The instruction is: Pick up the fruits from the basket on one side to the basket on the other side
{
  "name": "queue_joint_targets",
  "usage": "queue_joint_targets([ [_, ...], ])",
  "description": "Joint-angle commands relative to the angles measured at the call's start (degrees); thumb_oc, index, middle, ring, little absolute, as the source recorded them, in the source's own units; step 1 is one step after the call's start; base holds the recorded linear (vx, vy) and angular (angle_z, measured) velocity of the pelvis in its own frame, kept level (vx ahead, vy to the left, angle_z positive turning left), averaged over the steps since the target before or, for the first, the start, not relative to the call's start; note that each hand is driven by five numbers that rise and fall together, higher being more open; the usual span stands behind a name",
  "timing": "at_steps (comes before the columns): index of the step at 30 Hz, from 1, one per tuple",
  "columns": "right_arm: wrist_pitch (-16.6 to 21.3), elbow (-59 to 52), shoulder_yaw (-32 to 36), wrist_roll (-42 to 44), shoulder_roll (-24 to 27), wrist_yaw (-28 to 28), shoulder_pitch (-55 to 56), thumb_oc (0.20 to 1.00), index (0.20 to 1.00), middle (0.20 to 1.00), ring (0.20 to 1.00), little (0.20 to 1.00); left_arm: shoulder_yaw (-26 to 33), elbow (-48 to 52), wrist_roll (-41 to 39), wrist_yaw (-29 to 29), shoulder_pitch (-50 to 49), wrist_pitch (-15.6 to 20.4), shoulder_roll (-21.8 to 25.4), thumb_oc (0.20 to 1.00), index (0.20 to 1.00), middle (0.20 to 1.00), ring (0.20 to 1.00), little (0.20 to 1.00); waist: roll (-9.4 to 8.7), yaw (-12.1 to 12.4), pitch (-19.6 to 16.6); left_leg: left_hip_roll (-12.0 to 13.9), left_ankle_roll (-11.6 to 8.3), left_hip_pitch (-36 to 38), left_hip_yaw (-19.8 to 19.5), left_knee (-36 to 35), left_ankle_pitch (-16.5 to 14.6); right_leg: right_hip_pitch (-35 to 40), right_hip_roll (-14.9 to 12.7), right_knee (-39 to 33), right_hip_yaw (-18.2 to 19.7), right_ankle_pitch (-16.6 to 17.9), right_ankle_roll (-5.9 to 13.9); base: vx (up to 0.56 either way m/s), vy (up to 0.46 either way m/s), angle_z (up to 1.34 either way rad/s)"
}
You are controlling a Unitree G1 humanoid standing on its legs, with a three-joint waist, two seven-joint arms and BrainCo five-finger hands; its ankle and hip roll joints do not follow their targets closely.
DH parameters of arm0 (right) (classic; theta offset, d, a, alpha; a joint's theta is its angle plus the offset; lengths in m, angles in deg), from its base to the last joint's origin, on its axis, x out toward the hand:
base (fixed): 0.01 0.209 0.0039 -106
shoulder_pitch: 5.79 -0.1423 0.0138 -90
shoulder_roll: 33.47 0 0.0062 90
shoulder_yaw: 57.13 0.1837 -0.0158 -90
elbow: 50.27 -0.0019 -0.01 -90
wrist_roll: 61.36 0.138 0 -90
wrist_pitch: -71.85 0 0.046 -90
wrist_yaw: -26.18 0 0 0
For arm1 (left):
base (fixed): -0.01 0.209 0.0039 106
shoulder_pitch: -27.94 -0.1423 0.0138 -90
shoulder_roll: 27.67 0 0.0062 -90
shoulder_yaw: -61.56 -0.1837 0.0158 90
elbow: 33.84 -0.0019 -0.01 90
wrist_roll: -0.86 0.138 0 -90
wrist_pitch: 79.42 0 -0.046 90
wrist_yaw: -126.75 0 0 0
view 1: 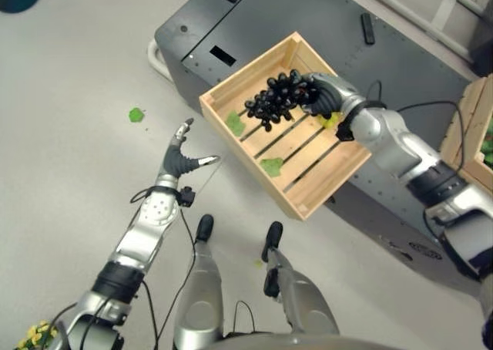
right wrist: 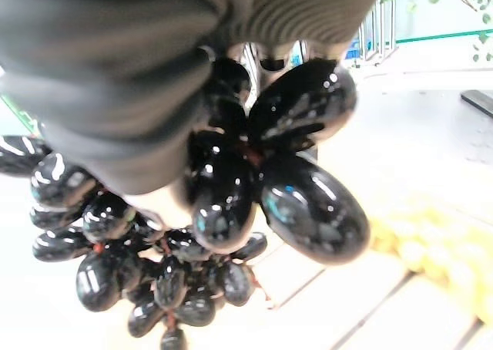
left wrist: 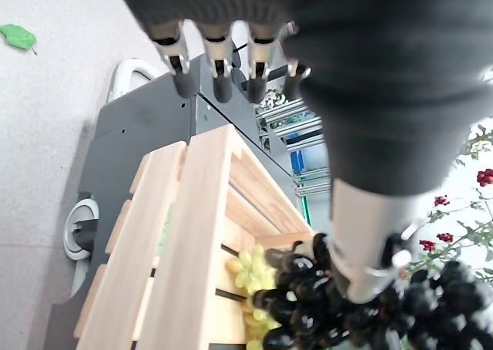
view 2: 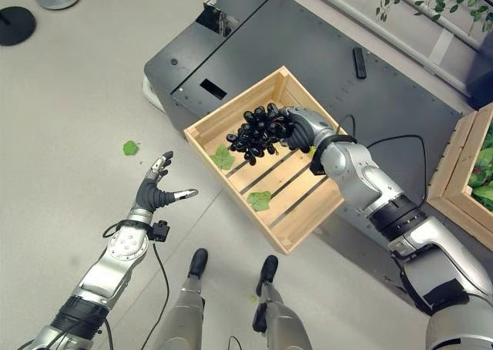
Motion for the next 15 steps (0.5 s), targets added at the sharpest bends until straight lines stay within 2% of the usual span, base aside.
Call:
queue_joint_targets([
  [1, 0.9, -1.8, 3.3, -1.3, -2.0, -0.4, 2.3, 0.200, 0.200, 0.200, 0.200, 0.200, -0.8, 0.3, -0.1, -1.6, -3.3, 0.5, 0.8, 1.000, 1.000, 1.000, 1.000, 1.000, -2.55, -1.5, -9.2, -2.7, 1.27, -1.6, -1.8, 2.4, -5.8, 3.7, -7.3, 8.7, -1.9, -15.1, 8.12, 0.00, 0.000, 0.00],
  [9, 1.0, -0.9, 4.4, -1.6, -4.7, -0.7, 3.9, 0.200, 0.200, 0.200, 0.200, 0.200, -4.3, -2.6, 1.5, -3.9, -2.2, 0.0, 1.1, 1.000, 1.000, 1.000, 1.000, 1.000, -2.31, -1.8, -10.7, -2.7, 1.37, -1.0, -1.5, 2.5, -6.1, 4.6, -7.4, 8.6, -1.8, -15.4, 8.09, 0.00, 0.000, 0.00],
  [14, 0.1, 3.0, 2.9, -3.6, -9.7, -1.4, 4.1, 0.200, 0.200, 0.200, 0.200, 0.200, -8.3, -6.2, 1.5, -4.6, -0.4, -1.1, -1.4, 1.000, 1.000, 1.000, 1.000, 1.000, -1.96, -1.9, -11.8, -2.9, 1.55, -0.2, -1.4, 2.6, -6.4, 5.3, -7.4, 8.9, -2.0, -15.7, 8.07, 0.00, 0.000, 0.00],
  [15, -1.8, 1.6, 3.6, -2.4, -11.4, -1.5, 0.2, 0.200, 0.200, 0.200, 0.200, 0.200, -8.6, -7.4, 2.2, -3.7, 0.3, -1.0, -1.2, 1.000, 1.000, 1.000, 1.000, 1.000, -2.10, -2.0, -12.0, -2.8, 1.44, 0.2, -1.3, 2.7, -6.6, 5.5, -7.3, 8.9, -1.9, -15.9, 7.97, 0.00, 0.000, 0.00],
])
